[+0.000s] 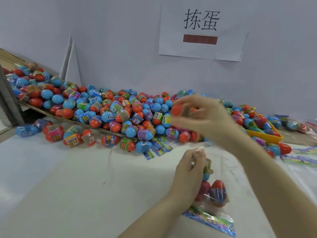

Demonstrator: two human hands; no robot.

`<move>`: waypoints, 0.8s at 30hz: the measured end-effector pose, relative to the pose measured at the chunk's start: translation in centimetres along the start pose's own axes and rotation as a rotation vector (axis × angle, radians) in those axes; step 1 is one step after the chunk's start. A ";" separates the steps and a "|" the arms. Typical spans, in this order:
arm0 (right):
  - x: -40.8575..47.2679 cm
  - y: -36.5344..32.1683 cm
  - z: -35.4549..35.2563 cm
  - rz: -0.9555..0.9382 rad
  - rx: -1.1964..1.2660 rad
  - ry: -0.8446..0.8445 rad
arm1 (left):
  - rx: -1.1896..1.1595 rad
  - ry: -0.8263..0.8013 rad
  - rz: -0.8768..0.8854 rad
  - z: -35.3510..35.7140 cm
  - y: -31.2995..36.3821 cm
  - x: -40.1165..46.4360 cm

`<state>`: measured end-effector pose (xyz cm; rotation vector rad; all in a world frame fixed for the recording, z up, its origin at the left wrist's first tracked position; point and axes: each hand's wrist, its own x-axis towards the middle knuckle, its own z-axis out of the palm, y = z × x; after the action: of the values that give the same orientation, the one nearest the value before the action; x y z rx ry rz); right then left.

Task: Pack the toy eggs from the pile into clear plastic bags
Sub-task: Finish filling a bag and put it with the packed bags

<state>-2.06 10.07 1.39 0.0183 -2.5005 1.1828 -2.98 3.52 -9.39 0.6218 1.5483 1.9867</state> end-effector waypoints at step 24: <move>-5.7 2.3 -2.0 -0.188 -0.153 0.317 | 0.114 -0.031 0.331 0.0 0.9 -1.1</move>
<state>3.48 12.22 -1.14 0.0228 -2.2460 0.8440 -2.26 2.61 -8.50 1.0056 1.6331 2.1212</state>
